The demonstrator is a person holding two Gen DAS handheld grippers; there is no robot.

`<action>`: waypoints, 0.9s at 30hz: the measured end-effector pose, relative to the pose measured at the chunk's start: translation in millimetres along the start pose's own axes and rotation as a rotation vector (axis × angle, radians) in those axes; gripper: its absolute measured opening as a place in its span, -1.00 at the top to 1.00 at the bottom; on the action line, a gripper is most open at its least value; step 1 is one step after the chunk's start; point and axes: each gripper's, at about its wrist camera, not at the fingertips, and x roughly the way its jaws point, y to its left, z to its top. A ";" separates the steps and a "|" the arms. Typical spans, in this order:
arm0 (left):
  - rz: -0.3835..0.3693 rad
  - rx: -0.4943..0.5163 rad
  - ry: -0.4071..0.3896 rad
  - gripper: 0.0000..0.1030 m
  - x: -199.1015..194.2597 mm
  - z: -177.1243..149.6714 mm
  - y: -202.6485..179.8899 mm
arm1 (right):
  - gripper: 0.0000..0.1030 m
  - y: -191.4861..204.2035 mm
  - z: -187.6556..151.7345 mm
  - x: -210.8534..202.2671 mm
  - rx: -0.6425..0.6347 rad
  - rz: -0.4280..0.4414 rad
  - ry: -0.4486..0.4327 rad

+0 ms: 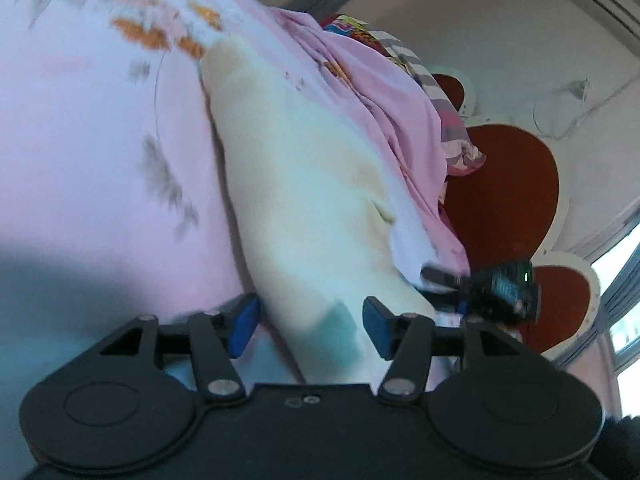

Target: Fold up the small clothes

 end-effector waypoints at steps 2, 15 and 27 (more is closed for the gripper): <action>-0.010 -0.055 -0.029 0.01 5.5 -5.8 1.2 | -0.03 8.3 -13.5 -3.6 0.001 -0.036 0.003; 0.137 -0.001 0.138 0.66 -14.4 -24.8 -20.3 | 0.75 27.8 -41.5 -5.9 0.134 -0.057 0.069; 0.571 0.165 -0.298 -0.10 -35.9 24.2 -58.9 | 0.68 94.2 16.8 0.6 -0.304 -0.362 -0.232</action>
